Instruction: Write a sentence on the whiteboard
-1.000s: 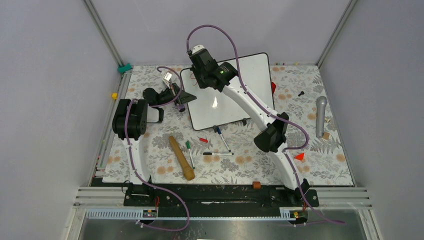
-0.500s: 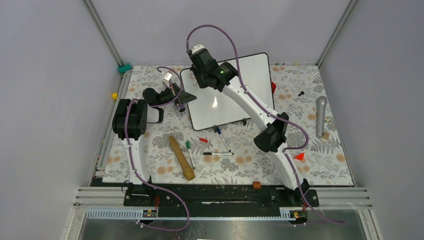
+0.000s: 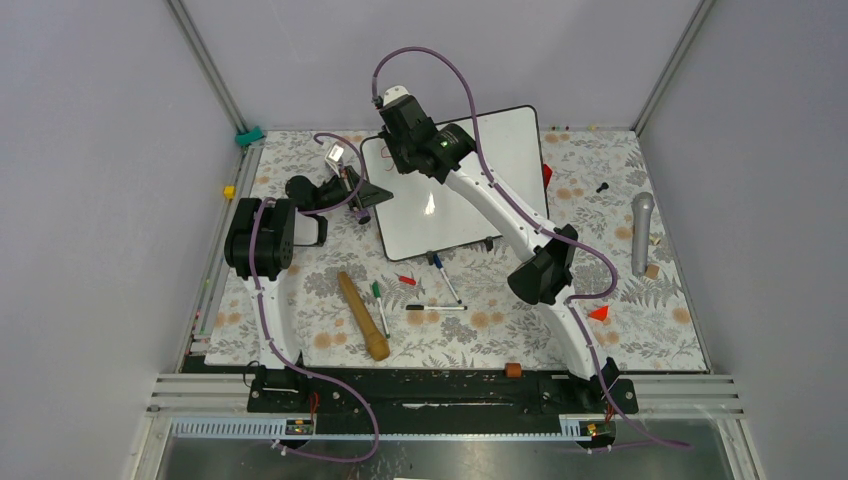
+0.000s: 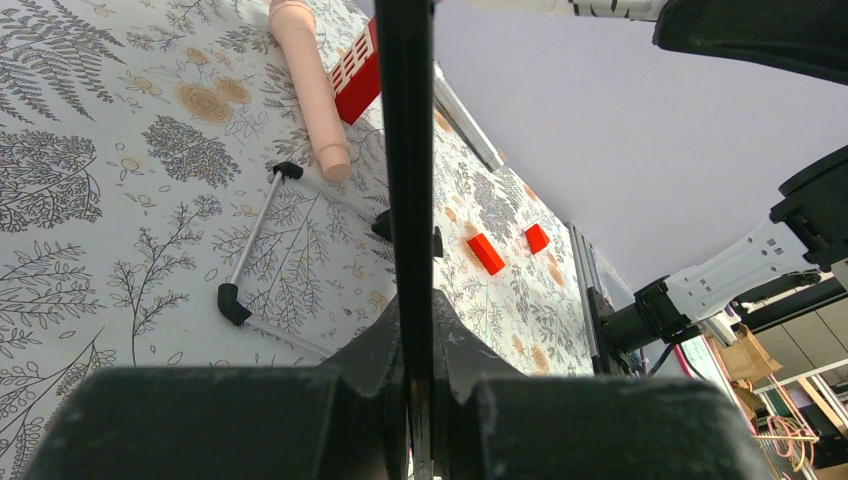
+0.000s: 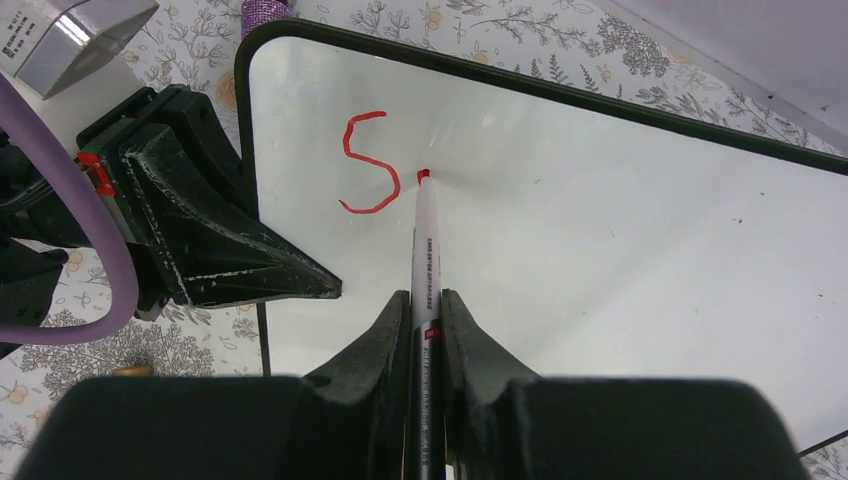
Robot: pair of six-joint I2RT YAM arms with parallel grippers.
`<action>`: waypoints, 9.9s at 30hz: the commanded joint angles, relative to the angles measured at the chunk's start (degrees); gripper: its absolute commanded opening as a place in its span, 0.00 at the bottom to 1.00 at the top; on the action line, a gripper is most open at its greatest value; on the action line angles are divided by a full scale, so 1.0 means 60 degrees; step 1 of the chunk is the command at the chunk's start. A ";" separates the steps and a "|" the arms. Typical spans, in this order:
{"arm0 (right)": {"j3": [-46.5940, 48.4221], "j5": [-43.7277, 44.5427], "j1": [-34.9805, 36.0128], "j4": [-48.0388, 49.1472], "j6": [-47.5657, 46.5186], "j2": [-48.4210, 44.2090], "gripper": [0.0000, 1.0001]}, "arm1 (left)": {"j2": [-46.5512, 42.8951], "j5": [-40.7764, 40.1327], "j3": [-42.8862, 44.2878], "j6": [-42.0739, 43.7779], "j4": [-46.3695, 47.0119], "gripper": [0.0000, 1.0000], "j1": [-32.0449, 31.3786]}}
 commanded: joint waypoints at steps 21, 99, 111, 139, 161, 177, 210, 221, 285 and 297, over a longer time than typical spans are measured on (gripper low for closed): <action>-0.0082 0.0546 -0.0262 -0.0310 -0.0147 -0.0130 0.00 | -0.0141 0.0828 -0.0155 0.0553 0.0362 0.00 -0.0128; -0.0141 0.0810 -0.0343 -0.0124 -0.0323 -0.0212 0.00 | -0.0176 0.0828 -0.0184 0.0583 0.0360 0.00 -0.0128; -0.0356 0.0824 -0.0337 -0.0433 -0.0292 -0.0336 0.00 | -0.0189 0.0821 -0.0221 0.0603 0.0361 0.00 -0.0128; -0.0154 0.0043 -0.0330 -0.0441 -0.0310 -0.0921 0.00 | -0.0205 0.0812 -0.0199 0.0603 0.0358 0.00 -0.0128; 0.0054 0.0691 -0.0436 0.0328 -0.0834 -0.0739 0.00 | -0.0207 0.0818 -0.0228 0.0614 0.0356 0.00 -0.0123; 0.0017 0.0557 -0.0634 0.0824 -0.0775 -0.0209 0.00 | -0.0233 0.0814 -0.0257 0.0649 0.0360 0.00 -0.0121; -0.0155 0.0104 -0.0622 0.0153 -0.0629 -0.1053 0.00 | -0.0226 0.0816 -0.0243 0.0640 0.0353 0.00 -0.0128; -0.0846 0.0187 -0.0635 0.0084 -0.0292 -0.1085 0.00 | -0.0226 0.0813 -0.0228 0.0642 0.0358 0.00 -0.0128; 0.0061 0.0126 -0.0627 0.0333 -0.0413 -0.0638 0.00 | -0.0255 0.0807 -0.0273 0.0678 0.0356 0.00 -0.0128; 0.0105 0.0304 -0.0660 0.0546 -0.0512 -0.0535 0.00 | -0.0240 0.0799 -0.0257 0.0665 0.0359 0.00 -0.0128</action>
